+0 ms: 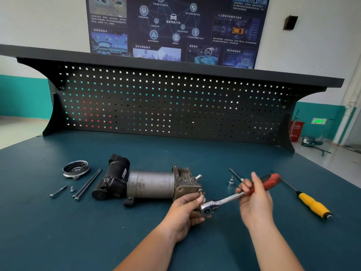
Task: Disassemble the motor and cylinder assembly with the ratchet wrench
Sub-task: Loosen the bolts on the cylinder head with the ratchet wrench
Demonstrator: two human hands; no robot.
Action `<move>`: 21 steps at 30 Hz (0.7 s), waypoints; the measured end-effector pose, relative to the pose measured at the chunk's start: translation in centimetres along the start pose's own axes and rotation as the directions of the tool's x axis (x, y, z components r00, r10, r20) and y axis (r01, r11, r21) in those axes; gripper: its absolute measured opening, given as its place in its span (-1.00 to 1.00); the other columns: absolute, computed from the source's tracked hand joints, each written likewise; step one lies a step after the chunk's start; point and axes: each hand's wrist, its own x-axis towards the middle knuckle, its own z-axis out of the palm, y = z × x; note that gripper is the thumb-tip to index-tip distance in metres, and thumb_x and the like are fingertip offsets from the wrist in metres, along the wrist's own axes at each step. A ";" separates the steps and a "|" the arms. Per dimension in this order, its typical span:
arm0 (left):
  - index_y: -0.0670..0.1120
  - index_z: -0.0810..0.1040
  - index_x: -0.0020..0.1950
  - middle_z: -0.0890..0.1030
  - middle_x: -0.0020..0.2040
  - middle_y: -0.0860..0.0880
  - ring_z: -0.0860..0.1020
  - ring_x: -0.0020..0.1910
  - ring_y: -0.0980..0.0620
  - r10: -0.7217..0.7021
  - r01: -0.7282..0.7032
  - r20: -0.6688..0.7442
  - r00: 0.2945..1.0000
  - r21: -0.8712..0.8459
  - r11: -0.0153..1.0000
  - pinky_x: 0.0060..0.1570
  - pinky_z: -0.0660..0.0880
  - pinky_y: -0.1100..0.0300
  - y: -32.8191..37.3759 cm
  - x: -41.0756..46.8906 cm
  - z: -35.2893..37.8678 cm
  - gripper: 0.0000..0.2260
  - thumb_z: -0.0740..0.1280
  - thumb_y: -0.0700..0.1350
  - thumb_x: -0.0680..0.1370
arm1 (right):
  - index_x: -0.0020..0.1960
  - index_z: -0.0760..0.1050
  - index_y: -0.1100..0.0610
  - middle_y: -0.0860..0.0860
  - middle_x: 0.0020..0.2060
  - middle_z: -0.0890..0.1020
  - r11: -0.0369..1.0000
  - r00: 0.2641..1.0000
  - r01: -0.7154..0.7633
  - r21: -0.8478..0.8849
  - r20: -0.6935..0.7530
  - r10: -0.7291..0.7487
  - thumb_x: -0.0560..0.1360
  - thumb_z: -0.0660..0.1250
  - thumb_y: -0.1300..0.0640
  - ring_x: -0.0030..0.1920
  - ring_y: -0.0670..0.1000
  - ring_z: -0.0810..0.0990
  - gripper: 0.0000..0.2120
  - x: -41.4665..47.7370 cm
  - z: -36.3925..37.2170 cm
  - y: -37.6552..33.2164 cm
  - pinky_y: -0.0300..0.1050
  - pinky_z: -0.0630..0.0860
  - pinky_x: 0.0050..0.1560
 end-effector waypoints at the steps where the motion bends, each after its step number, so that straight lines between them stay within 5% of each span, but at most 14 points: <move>1: -0.15 0.55 0.08 0.66 -0.29 -0.08 0.64 -0.44 -0.01 0.002 -0.002 -0.001 1.000 -0.001 1.000 -0.55 0.47 0.31 0.0 0.0 0.0 -0.87 0.31 -0.22 0.54 | -0.18 0.25 0.05 -0.12 -0.55 0.35 1.000 1.000 -0.004 0.017 -0.030 0.005 0.61 0.21 0.16 -0.57 -0.14 0.32 -0.78 0.1 -0.2 0.2 -0.31 0.39 -0.49; 10: -0.16 0.51 0.16 0.67 -0.27 -0.04 0.66 -0.42 -0.03 0.011 -0.012 0.009 1.000 0.026 1.000 -0.58 0.42 0.33 0.0 -0.1 0.0 -0.81 0.30 -0.22 0.55 | -0.22 0.23 0.06 -0.14 -0.63 0.31 0.987 0.965 -0.090 0.136 -0.231 0.120 0.61 0.14 0.21 -0.63 -0.16 0.29 -0.76 0.4 -1.8 1.9 -0.36 0.32 -0.55; 21: -0.16 0.48 0.20 0.69 -0.22 -0.07 0.67 -0.36 -0.08 -0.013 0.013 0.038 0.999 0.016 1.000 -0.58 0.41 0.34 0.0 -0.1 0.0 -0.79 0.25 -0.25 0.57 | -0.16 0.24 0.02 -0.12 -0.54 0.36 0.962 0.980 0.198 -0.190 0.033 -0.196 0.58 0.19 0.28 -0.56 -0.13 0.32 -0.76 -0.7 2.0 -0.2 -0.26 0.37 -0.51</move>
